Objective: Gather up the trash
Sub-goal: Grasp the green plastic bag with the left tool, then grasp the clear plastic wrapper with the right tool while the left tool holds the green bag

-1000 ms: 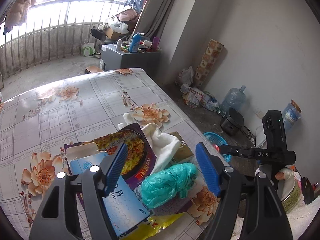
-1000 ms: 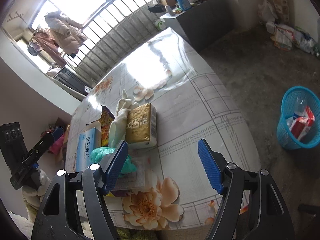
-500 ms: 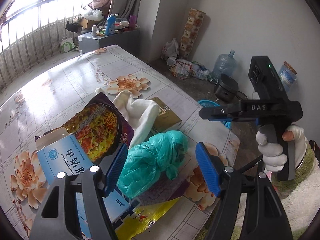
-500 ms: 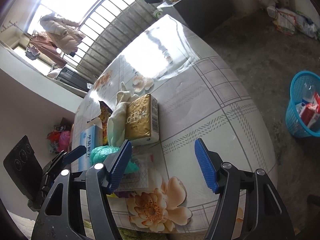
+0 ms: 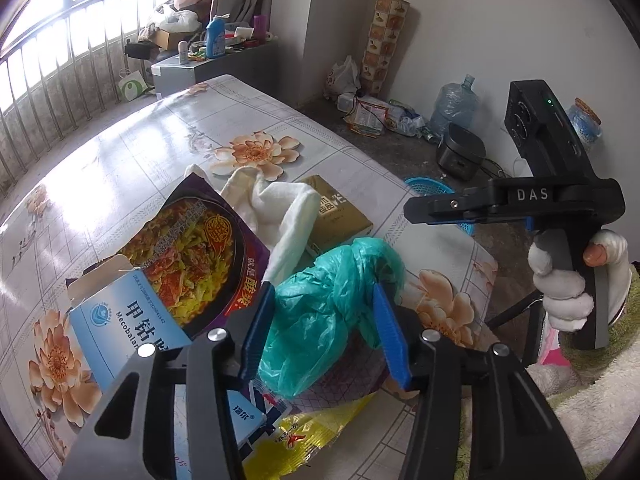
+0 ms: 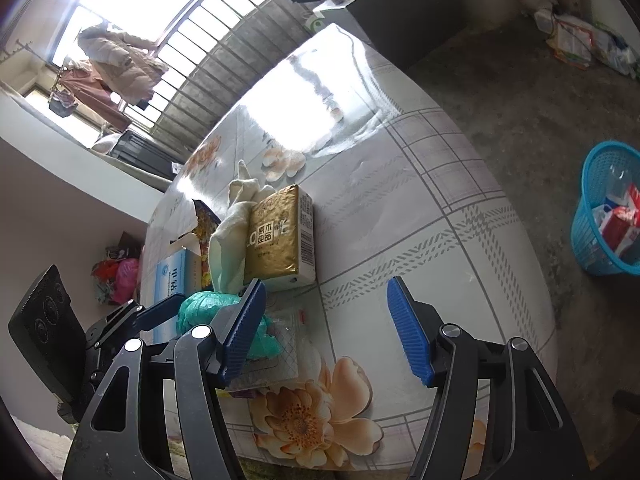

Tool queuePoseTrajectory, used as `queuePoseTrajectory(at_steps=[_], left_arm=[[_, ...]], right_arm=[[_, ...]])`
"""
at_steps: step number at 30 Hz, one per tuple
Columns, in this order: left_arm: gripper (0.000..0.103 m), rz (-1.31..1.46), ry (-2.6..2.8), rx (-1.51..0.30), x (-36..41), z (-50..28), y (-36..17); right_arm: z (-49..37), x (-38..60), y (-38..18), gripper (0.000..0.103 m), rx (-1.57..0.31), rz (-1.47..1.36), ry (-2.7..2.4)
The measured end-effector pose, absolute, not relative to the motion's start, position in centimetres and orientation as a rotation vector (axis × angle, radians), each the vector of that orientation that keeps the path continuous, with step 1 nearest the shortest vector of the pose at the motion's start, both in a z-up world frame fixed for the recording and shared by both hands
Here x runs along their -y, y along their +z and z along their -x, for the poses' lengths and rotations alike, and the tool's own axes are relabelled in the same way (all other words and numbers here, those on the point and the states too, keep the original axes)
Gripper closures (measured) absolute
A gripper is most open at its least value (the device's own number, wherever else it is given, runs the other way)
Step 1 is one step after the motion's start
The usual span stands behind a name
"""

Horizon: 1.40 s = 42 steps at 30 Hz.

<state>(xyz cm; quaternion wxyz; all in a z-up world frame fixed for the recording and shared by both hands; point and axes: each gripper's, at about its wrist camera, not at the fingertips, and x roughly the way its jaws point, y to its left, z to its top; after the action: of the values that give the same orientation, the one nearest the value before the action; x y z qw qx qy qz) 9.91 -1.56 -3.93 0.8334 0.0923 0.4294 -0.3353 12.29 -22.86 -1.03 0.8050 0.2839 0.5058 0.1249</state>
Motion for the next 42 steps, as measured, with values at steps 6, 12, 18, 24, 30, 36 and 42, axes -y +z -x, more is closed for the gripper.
queuePoseTrajectory(at_steps=[6,12,18,24,30,36,42], left_arm=[[0.056,-0.158,-0.683,-0.934,0.6,-10.2,-4.4],[0.056,-0.117,-0.665,-0.973,0.0,-10.7,-5.1],[0.056,-0.108,-0.657,-0.978,-0.1,-10.9,-5.3],[0.056,-0.106,-0.657,-0.978,-0.2,-10.9,-5.3],[0.056,-0.097,-0.648,-0.978,-0.3,-11.0,-5.4],[0.056,-0.089,-0.647,-0.978,-0.4,-10.9,-5.4],[0.056,-0.079,-0.645,-0.978,-0.7,-11.0,-5.5]], right_arm=[[-11.2,21.9,-1.0,0.047,-1.130,-0.588,0.338],[-9.2,22.5,-2.3,0.052,-1.194,-0.704,0.396],[-8.3,22.4,-3.3,0.058,-1.238,-0.789,0.444],[-8.7,22.5,-3.9,0.071,-1.242,-0.853,0.465],[-8.8,22.8,-4.4,0.083,-1.222,-0.920,0.441],[-8.1,24.4,-5.8,0.093,-1.212,-1.049,0.413],[-7.6,25.6,-6.4,0.093,-1.197,-1.143,0.412]])
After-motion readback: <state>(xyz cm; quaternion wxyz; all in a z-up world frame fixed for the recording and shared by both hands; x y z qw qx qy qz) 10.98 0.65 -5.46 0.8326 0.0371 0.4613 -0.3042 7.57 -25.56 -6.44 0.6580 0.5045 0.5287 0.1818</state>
